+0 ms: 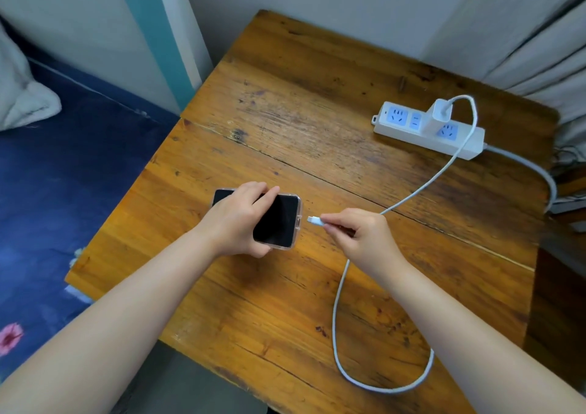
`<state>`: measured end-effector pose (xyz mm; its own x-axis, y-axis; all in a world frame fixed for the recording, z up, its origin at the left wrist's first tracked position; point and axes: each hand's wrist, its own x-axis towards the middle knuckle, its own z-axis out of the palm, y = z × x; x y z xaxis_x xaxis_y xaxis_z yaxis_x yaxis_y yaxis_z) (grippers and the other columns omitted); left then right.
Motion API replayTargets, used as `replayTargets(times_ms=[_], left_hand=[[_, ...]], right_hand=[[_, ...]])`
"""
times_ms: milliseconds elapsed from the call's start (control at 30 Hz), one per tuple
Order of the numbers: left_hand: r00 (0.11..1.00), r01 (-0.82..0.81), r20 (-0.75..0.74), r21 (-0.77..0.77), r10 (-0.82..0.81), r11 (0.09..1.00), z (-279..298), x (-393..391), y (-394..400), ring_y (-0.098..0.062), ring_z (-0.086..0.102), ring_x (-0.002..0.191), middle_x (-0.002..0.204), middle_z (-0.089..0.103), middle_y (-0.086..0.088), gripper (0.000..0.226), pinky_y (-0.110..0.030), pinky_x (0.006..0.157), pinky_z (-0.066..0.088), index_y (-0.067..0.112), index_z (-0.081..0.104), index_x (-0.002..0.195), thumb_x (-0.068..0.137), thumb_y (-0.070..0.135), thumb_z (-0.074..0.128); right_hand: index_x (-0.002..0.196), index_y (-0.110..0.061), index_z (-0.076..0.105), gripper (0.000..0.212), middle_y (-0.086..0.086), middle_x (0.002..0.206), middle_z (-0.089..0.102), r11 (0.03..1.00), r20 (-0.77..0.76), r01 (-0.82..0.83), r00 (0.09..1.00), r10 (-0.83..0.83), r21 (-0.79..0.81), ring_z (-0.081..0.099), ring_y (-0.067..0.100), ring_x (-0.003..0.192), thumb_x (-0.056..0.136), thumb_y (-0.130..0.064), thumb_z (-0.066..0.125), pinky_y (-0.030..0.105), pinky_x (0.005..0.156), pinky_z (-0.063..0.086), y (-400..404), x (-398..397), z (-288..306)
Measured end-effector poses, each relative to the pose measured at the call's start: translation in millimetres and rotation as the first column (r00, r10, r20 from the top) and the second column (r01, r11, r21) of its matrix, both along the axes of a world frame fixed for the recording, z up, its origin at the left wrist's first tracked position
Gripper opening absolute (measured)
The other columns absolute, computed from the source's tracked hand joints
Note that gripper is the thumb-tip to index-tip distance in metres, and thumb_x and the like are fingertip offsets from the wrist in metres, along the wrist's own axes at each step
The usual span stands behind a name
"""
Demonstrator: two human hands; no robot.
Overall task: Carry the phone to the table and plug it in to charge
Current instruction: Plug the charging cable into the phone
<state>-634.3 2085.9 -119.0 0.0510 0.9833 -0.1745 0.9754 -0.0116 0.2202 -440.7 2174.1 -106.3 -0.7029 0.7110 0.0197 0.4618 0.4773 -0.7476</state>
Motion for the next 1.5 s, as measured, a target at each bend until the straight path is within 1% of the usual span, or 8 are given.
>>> replayTargets(times_ms=[200,467,867,1033,1167,1267,1367,1500], left_hand=[[0.999,0.006,0.038,-0.005,-0.005,1.000,-0.2,6.0,2.1,-0.038,0.049,0.120,0.127,0.054,-0.025,0.093,-0.045,0.092,0.050,-0.005,0.040,0.132,0.057,0.027,0.085],[0.999,0.009,0.047,-0.026,-0.008,1.000,-3.1,13.5,5.2,-0.037,0.048,0.122,0.128,0.053,-0.024,0.094,-0.045,0.091,0.051,-0.004,0.038,0.134,0.058,0.028,0.084],[0.998,-0.028,0.058,-0.041,0.031,0.999,-5.9,19.7,10.9,-0.029,0.038,0.129,0.136,0.045,-0.016,0.095,-0.040,0.098,0.046,0.002,0.029,0.140,0.065,0.036,0.077],[0.998,-0.022,0.061,-0.044,0.025,0.999,-3.8,21.1,11.4,-0.028,0.037,0.130,0.138,0.043,-0.016,0.095,-0.039,0.100,0.045,0.003,0.027,0.140,0.066,0.036,0.077],[0.997,-0.019,0.070,-0.051,0.023,0.998,-2.9,23.0,12.4,-0.027,0.035,0.132,0.140,0.042,-0.016,0.095,-0.038,0.102,0.042,0.003,0.026,0.141,0.067,0.036,0.076],[0.997,-0.030,0.069,-0.055,0.034,0.998,-3.4,24.2,13.3,-0.027,0.033,0.133,0.141,0.040,-0.015,0.096,-0.037,0.104,0.040,0.004,0.024,0.142,0.068,0.038,0.075],[0.996,-0.046,0.070,-0.048,0.049,0.998,-4.3,25.2,13.3,-0.027,0.033,0.133,0.141,0.040,-0.015,0.097,-0.038,0.103,0.041,0.004,0.024,0.142,0.067,0.038,0.075],[0.997,-0.036,0.067,-0.032,0.038,0.999,-3.9,25.8,12.8,-0.029,0.037,0.130,0.138,0.044,-0.016,0.096,-0.039,0.099,0.045,0.003,0.028,0.140,0.065,0.037,0.077]], right_hand=[[0.095,0.005,0.069,0.016,0.024,0.081,0.072,0.997,0.027,-0.070,0.997,0.070,0.020,0.065,0.033,0.077,0.081,0.001,0.063,0.036,0.070,0.052,-0.7,1.8,3.4],[0.101,0.002,0.067,0.019,0.020,0.093,0.072,0.998,0.084,-0.059,0.995,0.059,-0.002,0.064,0.029,0.087,0.084,-0.003,0.060,0.023,0.076,0.044,-3.4,5.0,1.0],[0.104,-0.001,0.066,0.021,0.017,0.100,0.071,0.998,0.165,-0.028,0.986,0.036,-0.047,0.063,0.025,0.095,0.086,-0.006,0.057,0.027,0.085,0.048,-0.7,7.0,10.5],[0.102,-0.001,0.067,0.019,0.017,0.098,0.072,0.993,0.147,-0.034,0.988,0.050,-0.110,0.063,0.022,0.091,0.084,-0.005,0.060,0.014,0.075,0.040,6.0,11.1,12.2],[0.101,-0.001,0.068,0.019,0.017,0.097,0.072,0.992,0.120,-0.005,0.993,0.020,-0.123,0.057,0.012,0.084,0.084,-0.004,0.060,0.013,0.071,0.040,8.4,12.3,13.3],[0.101,-0.001,0.067,0.019,0.017,0.096,0.071,0.994,0.107,0.023,0.994,-0.012,-0.103,0.053,0.009,0.080,0.084,-0.004,0.060,0.002,0.064,0.035,7.7,11.7,12.5],[0.100,0.000,0.067,0.019,0.018,0.095,0.072,0.996,0.100,0.038,0.995,-0.030,-0.078,0.058,0.014,0.082,0.083,-0.003,0.060,0.006,0.059,0.038,6.3,11.7,12.3],[0.100,0.000,0.068,0.019,0.018,0.096,0.072,0.997,0.125,-0.020,0.992,0.030,-0.078,0.063,0.021,0.090,0.084,-0.004,0.060,0.011,0.073,0.039,5.5,13.8,13.4]])
